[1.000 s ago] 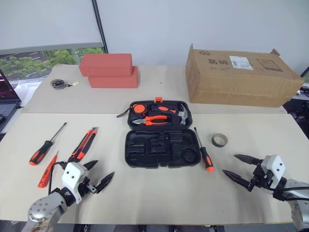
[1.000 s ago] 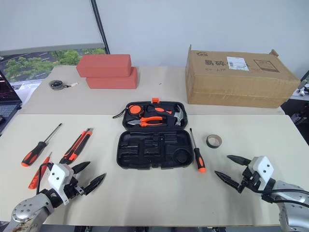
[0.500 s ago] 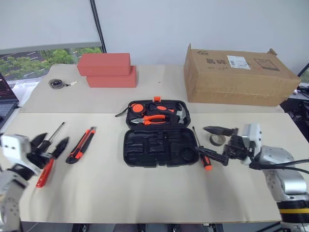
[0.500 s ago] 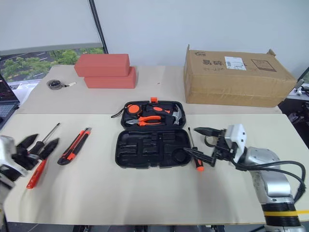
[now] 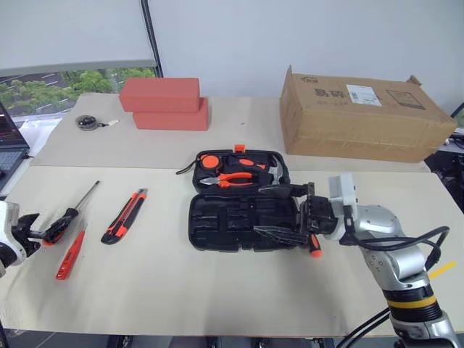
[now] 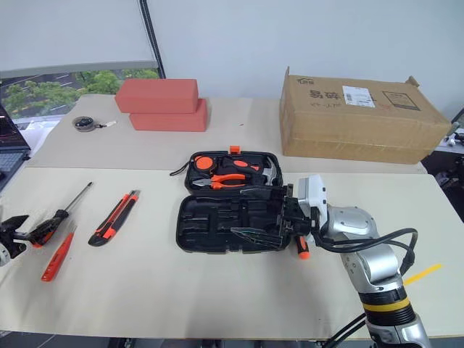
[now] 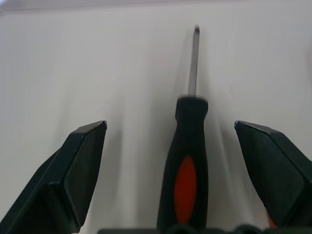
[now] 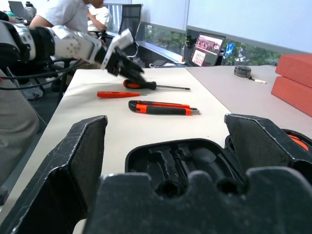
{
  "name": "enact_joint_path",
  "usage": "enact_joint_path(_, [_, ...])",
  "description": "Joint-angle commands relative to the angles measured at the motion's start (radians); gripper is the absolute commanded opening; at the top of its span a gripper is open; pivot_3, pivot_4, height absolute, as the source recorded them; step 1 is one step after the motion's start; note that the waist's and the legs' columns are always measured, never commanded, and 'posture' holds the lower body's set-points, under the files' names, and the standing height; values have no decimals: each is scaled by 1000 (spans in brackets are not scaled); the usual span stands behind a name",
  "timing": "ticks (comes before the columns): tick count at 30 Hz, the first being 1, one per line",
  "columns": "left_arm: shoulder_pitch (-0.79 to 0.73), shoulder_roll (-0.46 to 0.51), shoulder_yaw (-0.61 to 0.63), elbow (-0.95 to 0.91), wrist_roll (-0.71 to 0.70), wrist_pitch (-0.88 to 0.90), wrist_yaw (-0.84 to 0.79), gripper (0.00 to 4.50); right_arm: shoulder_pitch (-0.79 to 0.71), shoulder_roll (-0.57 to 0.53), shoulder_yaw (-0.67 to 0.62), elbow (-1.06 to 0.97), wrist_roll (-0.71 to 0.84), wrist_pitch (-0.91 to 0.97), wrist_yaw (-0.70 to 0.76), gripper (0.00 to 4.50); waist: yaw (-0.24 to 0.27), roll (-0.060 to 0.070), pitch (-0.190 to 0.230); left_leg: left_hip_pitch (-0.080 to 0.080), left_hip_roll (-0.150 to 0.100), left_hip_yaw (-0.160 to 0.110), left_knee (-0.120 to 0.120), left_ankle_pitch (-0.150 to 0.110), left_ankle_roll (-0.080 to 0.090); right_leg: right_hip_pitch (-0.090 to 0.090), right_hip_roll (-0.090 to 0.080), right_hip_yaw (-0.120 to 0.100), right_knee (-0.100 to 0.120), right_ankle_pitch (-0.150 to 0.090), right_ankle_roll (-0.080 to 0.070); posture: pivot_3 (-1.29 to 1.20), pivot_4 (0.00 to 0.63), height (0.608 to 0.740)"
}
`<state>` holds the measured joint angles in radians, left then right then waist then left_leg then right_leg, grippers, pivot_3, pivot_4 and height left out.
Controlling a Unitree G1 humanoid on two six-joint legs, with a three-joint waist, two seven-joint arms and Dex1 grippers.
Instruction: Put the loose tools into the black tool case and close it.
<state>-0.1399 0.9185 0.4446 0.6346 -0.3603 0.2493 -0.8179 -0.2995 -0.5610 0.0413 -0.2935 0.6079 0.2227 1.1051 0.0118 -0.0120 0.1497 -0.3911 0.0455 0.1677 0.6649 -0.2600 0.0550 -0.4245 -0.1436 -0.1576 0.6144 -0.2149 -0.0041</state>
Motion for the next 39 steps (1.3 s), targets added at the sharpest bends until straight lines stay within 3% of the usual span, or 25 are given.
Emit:
enact_joint_path(1, [-52, 37, -45, 94, 54, -34, -34, 4500, -12, 1, -5, -20, -5, -10, 3, 4446, 0, -1, 0, 0, 0, 0, 0, 1, -1, 0, 1, 0, 1, 0, 0, 0, 150, 712])
enact_joint_path(3, [-81, 40, -52, 142, 62, -45, -42, 4500, -8, 0, -6, -20, -9, -13, 4, 4446, 1, -1, 0, 1, 0, 0, 0, 1, -2, 0, 0, 0, 3, 0, 0, 0, 150, 712])
enact_joint_path(6, [-112, 45, -40, 191, 59, -59, -52, 3846, 6, -2, -9, -28, -14, -17, 0, 4500, 0, -1, 0, 2, 1, 0, 0, 2, -3, -1, -2, 1, 5, 0, 0, 0, 150, 712])
enact_joint_path(14, [-99, 53, -11, 182, 39, -100, -87, 1005, 20, -3, -20, -19, -20, -26, 2, 4500, -3, -1, 0, 2, 3, 0, 4, 2, -3, -3, -2, 2, 11, 0, 0, 0, 150, 712])
enact_joint_path(20, [-113, 39, 87, 34, -69, -129, -131, 986, 23, -8, -44, -12, -8, -29, 12, 4500, -2, -7, 1, 1, 3, 0, 4, 2, -3, -4, -3, 3, 11, 0, 0, 0, 150, 712])
enact_joint_path(24, [-168, 28, 63, -131, -109, -114, -169, 986, 31, -11, -73, -5, -7, -23, -1, 4500, 8, -12, 0, -2, 4, -4, 7, 2, -4, -8, -3, 3, 10, 0, -1, 0, 150, 712])
enact_joint_path(31, [-437, -17, -184, -275, -69, -75, -297, 986, 78, -60, -151, 22, -20, 10, -47, 4500, 11, -12, 0, -9, 0, -1, 14, 3, 0, -6, -1, 1, 13, 3, -2, 0, 150, 712])
enact_joint_path(36, [-542, -107, -439, -217, 96, -288, -475, 986, 153, -99, -204, 15, -73, -15, -98, 4500, 0, -12, 0, -8, -1, 1, 14, 4, 3, -5, 2, 2, 13, 2, -2, 0, 150, 712])
enact_joint_path(39, [-603, -167, -525, -120, 172, -393, -510, 986, 204, -105, -240, -29, -77, -14, -137, 4500, -5, -12, 0, -8, 1, 1, 14, 8, 8, -6, 6, 3, 13, 2, -2, 0, 150, 712])
